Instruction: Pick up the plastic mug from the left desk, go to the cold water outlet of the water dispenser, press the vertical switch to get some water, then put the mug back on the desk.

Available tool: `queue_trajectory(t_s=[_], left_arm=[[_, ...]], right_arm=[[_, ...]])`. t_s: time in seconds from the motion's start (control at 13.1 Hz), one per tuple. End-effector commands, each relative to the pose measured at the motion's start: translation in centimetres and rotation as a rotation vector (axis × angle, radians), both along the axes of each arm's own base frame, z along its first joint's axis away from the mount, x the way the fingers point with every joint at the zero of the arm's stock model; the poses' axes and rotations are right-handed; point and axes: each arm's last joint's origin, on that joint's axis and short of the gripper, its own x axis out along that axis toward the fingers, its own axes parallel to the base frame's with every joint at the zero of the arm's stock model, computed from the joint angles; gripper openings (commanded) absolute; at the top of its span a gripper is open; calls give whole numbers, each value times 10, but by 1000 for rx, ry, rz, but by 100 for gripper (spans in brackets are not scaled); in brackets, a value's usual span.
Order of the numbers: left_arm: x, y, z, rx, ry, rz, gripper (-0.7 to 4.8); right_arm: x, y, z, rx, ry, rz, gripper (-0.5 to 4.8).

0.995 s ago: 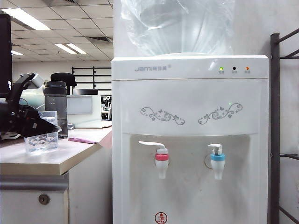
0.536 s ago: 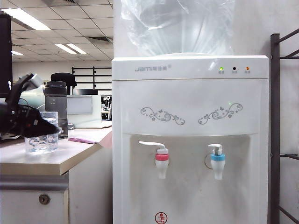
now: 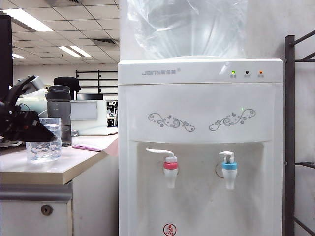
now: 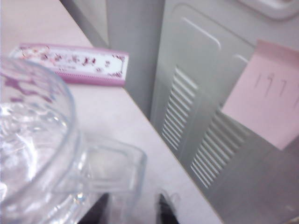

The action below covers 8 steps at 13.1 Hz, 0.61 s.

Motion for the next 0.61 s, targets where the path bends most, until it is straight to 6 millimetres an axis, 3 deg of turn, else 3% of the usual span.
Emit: queue_trajectory(t_s=[0.08,0.23,0.31,0.38,0.46,0.54,0.61], left_arm=[[-6,1,6,28,60,39,129],[-16,0,19,52,113,49,102],[-32,-2,50,64,96,43,-5],[-57,-4,98,-9,58,126,-5],[-71,-6,120,-21,3,156,-5],[-108,-15,167,-21,-184,174,-5],[-141,-22,195,-24,-309,232,-5]], right_arm=[[-2,0,4,9,-28,19,-1],[-3,0,5,10,-33,20,-1],[-3,0,6,13,-48,23,-1],[-9,-2,9,83,-46,29,-1],[-13,-2,8,94,-23,31,-1],[-27,-6,7,92,4,28,-1],[-38,-10,1,83,73,-40,-1]])
